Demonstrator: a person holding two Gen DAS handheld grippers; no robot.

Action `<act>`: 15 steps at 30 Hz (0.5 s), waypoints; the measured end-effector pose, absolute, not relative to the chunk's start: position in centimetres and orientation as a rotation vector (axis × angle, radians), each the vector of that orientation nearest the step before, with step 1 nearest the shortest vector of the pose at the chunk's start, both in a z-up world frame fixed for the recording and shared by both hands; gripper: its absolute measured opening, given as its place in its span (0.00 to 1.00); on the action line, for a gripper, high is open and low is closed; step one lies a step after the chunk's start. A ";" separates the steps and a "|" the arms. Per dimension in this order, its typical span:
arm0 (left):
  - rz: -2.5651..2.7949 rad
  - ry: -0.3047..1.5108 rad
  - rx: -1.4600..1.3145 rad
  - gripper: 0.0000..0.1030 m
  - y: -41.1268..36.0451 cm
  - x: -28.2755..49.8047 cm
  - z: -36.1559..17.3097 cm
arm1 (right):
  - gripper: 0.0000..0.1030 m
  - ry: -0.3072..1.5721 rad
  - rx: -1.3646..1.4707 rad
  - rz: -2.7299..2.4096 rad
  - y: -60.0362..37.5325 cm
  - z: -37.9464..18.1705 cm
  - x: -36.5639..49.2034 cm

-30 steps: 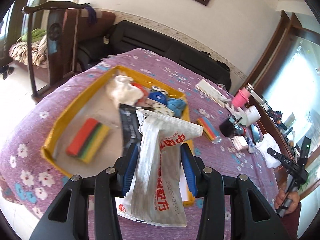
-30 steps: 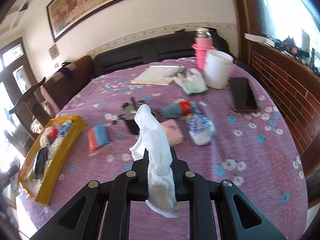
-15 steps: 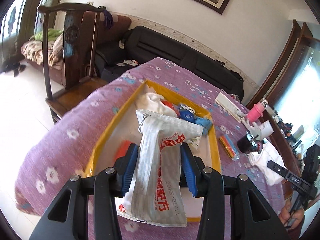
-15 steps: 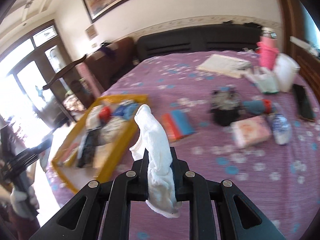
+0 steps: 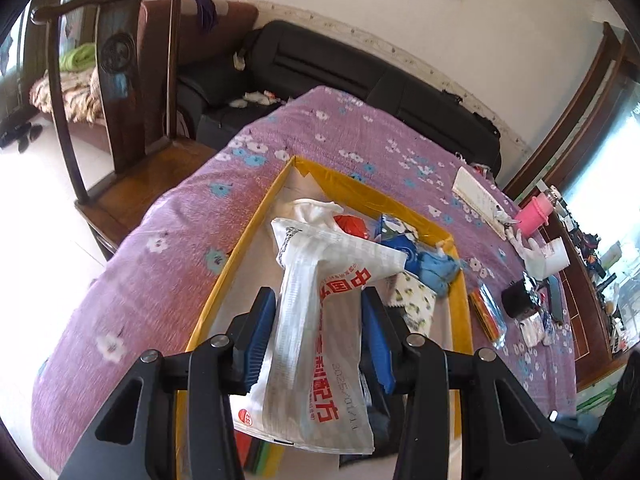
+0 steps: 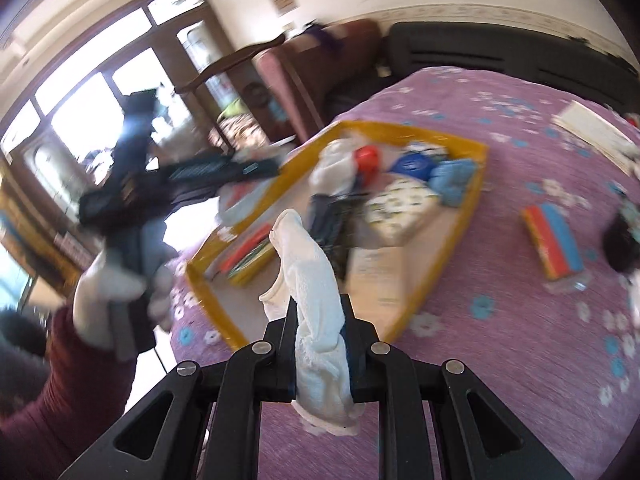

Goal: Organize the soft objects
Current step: 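Carry the white cloth and the red-print bag over the tray with both tools, then lower the cloth and red-print bag into the tray and open both tools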

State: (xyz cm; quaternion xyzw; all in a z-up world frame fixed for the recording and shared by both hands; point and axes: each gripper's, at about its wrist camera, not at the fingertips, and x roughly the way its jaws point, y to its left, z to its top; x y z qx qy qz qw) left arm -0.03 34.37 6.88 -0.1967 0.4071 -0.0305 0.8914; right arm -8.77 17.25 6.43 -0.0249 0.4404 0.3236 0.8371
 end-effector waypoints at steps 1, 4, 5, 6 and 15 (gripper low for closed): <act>-0.063 0.858 -0.413 0.41 34.5 0.4 6.6 | 0.18 0.943 -0.065 0.698 17.8 6.1 -8.6; -0.049 0.909 -0.445 0.41 35.0 2.1 5.2 | 0.18 0.980 -0.101 0.731 19.5 4.6 -8.1; -0.043 0.926 -0.458 0.41 35.3 2.7 4.6 | 0.18 0.995 -0.112 0.740 20.0 4.0 -7.8; -0.037 0.941 -0.470 0.41 35.6 3.0 4.1 | 0.18 1.011 -0.122 0.749 20.5 3.5 -7.6; -0.024 0.944 -0.439 0.55 35.5 3.9 3.6 | 0.18 1.080 -0.167 0.766 22.3 0.5 -6.8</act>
